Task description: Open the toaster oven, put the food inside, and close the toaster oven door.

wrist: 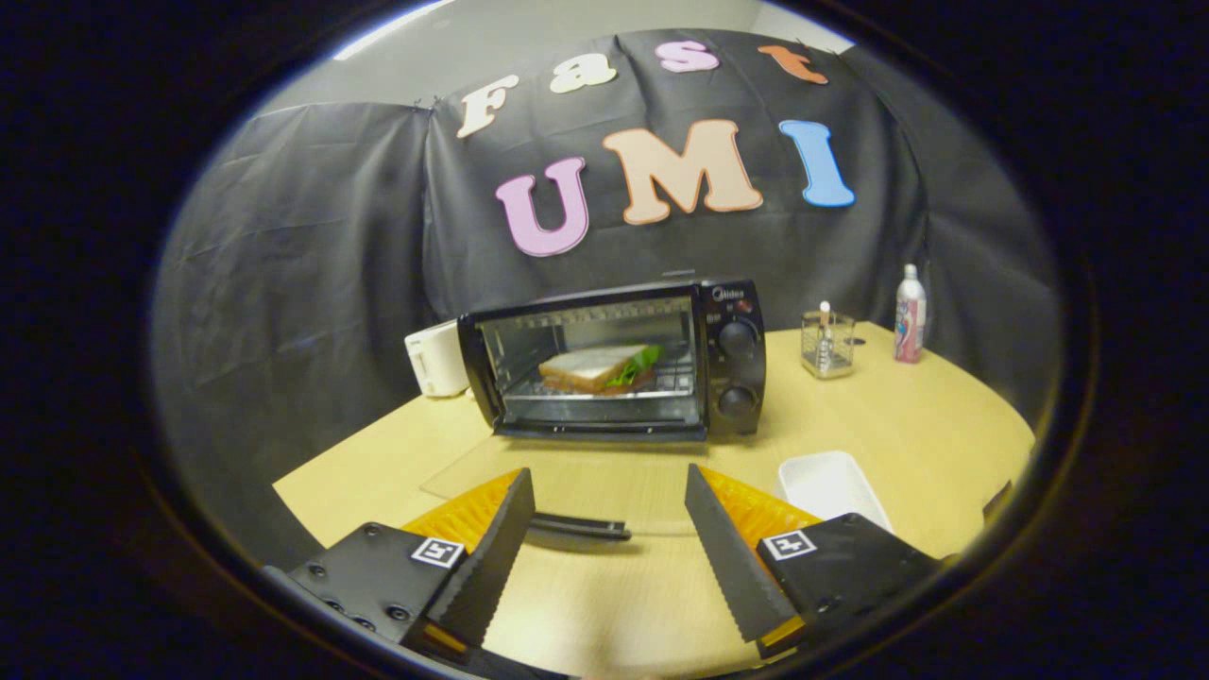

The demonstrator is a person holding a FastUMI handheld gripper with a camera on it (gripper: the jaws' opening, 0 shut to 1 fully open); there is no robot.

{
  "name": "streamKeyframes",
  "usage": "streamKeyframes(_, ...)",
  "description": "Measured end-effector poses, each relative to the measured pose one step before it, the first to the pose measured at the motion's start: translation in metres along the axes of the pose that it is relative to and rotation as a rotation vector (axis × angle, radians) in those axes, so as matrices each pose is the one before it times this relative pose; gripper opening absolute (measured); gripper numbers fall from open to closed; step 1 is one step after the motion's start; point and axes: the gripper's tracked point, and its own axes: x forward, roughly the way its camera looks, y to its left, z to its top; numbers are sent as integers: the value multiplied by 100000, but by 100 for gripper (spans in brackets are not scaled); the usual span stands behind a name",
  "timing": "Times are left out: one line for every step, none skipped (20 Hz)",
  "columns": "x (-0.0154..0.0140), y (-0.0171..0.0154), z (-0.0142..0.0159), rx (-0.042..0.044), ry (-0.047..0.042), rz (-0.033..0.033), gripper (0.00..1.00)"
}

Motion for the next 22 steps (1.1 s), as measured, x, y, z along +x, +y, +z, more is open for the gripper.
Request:
streamKeyframes(80, 291, -1181, 1321, 2678, -139, 98)
streamKeyframes(97, -97, -1040, 919, 2228, -102, 98)
streamKeyframes(100, -96, -914, 779, 2473, -366, 98)
streamKeyframes(308, -121, -838, 869, 1794, -222, 98)
streamKeyframes(325, -172, -552, 1131, 1266, -591, 98)
streamKeyframes(415, -75, -341, 1050, 791, -184, 98)
streamKeyframes(463, -120, -179, 862, 638, -239, 98)
streamKeyframes(606, -196, -326, 237, 783, -723, 98)
streamKeyframes(494, -356, -201, 141, 851, -1432, 98)
streamKeyframes(503, -278, -308, -39, 1091, -861, 98)
streamKeyframes(455, -91, -199, 122, 1102, -670, 98)
streamKeyframes(347, -191, -141, -89, 924, -569, 98)
streamKeyframes(256, -68, -35, 168, 537, -379, 97)
streamKeyframes(295, 31, -3, 197, 5, -18, 97)
streamKeyframes(246, 2, 12, 52, 525, -387, 97)
streamKeyframes(346, -112, -35, -101, 656, -491, 97)
streamKeyframes(-80, 34, 26, 587, 556, 289, 97)
streamKeyframes(391, 223, 16, 1064, 197, 677, 97)
streamKeyframes(-42, -10, -17, 582, 756, 354, 97)
streamKeyframes(-26, 17, 77, -202, -47, 160, 97)
streamKeyframes(6, 49, 80, 58, 164, 124, 97)
streamKeyframes(-94, 7, 131, -261, -347, 66, 97)
